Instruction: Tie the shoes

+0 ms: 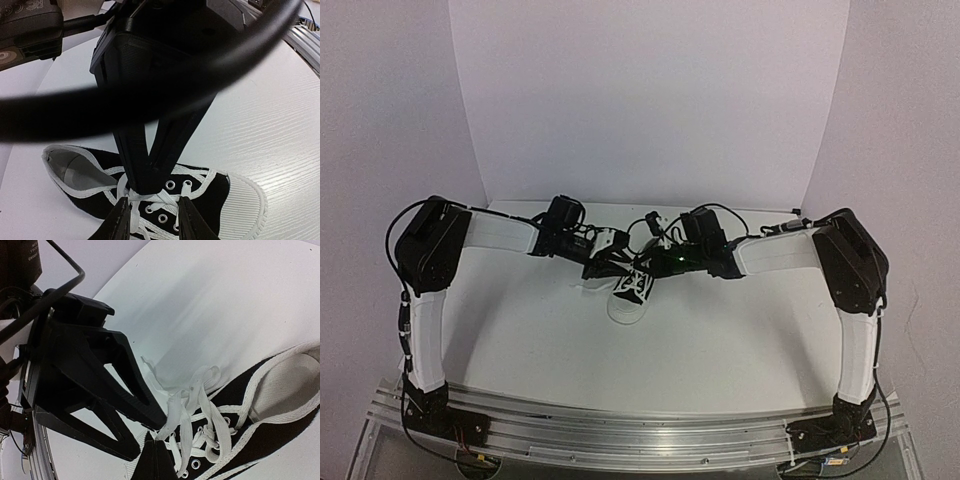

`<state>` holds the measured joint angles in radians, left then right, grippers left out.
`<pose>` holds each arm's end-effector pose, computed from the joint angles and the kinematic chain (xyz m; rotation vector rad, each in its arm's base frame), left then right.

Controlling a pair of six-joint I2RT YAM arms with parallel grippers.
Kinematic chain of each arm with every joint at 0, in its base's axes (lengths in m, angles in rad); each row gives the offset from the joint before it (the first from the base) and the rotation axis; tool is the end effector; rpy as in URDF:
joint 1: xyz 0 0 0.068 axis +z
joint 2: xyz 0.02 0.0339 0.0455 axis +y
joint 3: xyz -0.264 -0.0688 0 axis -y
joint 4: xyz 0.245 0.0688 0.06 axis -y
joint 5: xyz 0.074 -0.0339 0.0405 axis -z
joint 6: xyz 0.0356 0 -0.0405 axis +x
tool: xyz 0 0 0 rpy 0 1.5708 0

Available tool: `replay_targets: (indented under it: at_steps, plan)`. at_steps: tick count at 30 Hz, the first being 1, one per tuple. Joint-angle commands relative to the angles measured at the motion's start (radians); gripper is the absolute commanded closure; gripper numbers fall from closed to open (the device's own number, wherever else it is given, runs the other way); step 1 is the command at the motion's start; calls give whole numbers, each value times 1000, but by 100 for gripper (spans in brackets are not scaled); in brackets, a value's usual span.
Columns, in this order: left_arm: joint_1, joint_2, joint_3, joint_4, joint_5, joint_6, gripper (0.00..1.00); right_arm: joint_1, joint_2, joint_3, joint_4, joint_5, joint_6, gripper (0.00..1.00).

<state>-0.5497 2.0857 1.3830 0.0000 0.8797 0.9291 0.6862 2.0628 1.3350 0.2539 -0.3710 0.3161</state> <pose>0.3690 -0.2582 0.1682 1.6975 1.2033 -0.7618 0.3500 0.3033 0.1791 -0.6373 2.0660 0.9840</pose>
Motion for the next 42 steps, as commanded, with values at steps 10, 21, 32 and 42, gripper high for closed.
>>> replay_targets:
  at_steps: [10,21,32,42]
  plan:
    - [9,-69,-9,42,14,35,52,-6,8,8,28,-34,-11,100]
    - [0,45,116,-5,-57,64,62,-7,13,20,28,-42,-17,100]
    - [-14,49,107,-91,-16,103,98,-7,26,37,29,-52,-17,100]
    - [-17,46,124,-99,-67,-234,100,-16,1,54,28,-28,34,72]
